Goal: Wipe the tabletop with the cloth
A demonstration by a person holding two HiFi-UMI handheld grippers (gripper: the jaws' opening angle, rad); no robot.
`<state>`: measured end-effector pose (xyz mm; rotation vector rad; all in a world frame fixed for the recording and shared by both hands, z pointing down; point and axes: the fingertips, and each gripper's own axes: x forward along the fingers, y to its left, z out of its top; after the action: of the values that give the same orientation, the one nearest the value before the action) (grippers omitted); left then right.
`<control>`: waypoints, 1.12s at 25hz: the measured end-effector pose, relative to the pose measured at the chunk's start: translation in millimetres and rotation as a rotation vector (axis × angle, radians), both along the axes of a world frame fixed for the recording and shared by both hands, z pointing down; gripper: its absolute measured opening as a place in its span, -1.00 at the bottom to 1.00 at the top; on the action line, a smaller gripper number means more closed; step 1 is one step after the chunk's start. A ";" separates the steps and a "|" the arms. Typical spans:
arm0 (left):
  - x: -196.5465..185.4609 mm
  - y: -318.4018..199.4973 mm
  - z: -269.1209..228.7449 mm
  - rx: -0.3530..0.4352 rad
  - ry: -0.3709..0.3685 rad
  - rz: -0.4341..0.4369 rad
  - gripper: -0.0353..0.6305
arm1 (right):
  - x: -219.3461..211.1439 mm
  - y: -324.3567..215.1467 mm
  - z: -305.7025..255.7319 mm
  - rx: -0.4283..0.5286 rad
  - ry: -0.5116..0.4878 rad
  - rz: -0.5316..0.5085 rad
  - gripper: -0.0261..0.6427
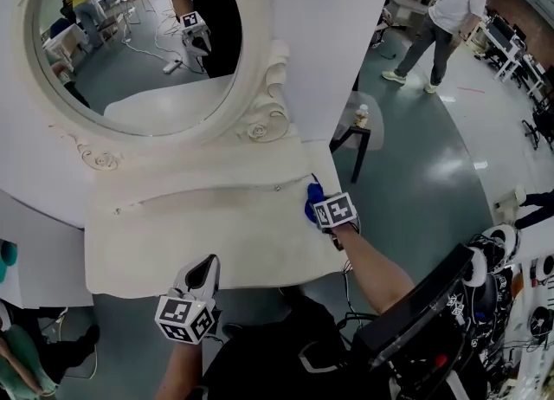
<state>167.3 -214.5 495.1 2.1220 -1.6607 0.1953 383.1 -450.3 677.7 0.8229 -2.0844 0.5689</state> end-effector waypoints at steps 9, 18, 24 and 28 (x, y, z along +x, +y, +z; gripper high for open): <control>10.1 -8.0 -11.0 0.048 0.012 0.084 -0.87 | 30.0 93.1 0.3 -0.031 0.004 -0.013 -0.61; 22.3 -4.8 -20.0 0.084 0.007 0.143 -0.87 | 55.7 163.7 3.6 -0.049 -0.017 0.030 -0.61; 15.7 0.7 -23.2 0.095 0.012 0.127 -0.87 | 62.2 184.4 3.1 -0.018 -0.018 0.053 -0.61; 12.9 3.3 -27.6 0.108 0.007 0.111 -0.87 | 56.3 179.0 -7.5 0.035 -0.071 0.037 -0.61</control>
<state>180.2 -211.2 467.5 2.2939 -1.5835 0.1343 439.4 -271.3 670.2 0.8742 -2.1528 0.5901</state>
